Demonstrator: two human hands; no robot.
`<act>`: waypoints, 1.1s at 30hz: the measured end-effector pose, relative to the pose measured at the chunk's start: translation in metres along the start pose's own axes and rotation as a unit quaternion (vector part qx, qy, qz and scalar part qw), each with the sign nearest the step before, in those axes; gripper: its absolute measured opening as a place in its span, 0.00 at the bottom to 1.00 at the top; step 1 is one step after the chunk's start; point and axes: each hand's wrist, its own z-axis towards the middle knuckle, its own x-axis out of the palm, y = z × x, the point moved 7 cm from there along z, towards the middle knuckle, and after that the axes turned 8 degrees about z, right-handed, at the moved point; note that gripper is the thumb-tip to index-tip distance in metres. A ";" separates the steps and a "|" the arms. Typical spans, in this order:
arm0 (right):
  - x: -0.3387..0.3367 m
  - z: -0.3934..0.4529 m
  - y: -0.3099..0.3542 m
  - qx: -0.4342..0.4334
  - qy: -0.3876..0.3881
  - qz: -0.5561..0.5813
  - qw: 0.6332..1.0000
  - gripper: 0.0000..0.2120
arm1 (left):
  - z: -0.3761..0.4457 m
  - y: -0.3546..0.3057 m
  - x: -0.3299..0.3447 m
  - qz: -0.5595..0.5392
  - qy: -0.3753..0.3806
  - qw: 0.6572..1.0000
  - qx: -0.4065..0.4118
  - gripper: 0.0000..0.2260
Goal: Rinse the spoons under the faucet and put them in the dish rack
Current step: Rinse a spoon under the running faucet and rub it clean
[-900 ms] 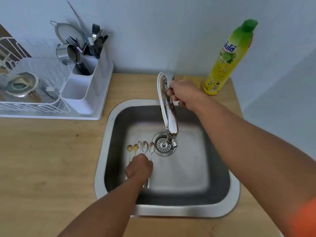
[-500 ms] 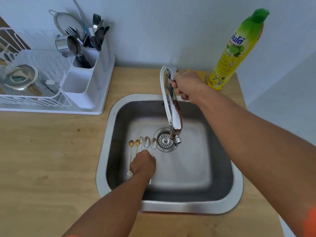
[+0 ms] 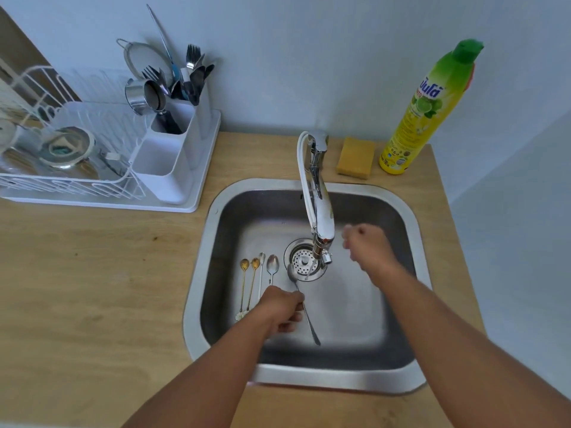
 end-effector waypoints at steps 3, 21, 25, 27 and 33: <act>0.029 -0.028 -0.063 0.090 0.119 -0.050 0.987 0.15 | -0.016 0.004 0.012 -0.018 0.071 0.997 0.006 0.09; 0.073 -0.051 -0.071 0.098 0.183 0.043 0.977 0.06 | -0.019 -0.026 -0.009 0.007 -0.127 0.979 0.158 0.11; 0.074 -0.052 -0.062 0.024 0.152 -0.009 0.988 0.10 | -0.002 -0.052 -0.011 0.004 -0.134 0.972 0.191 0.09; 0.073 -0.055 -0.062 0.010 0.131 -0.023 0.991 0.12 | 0.005 -0.057 -0.009 -0.024 -0.136 0.972 0.189 0.09; 0.054 -0.060 -0.063 0.006 0.090 -0.024 0.996 0.10 | 0.012 -0.052 0.007 -0.096 -0.060 0.982 0.149 0.14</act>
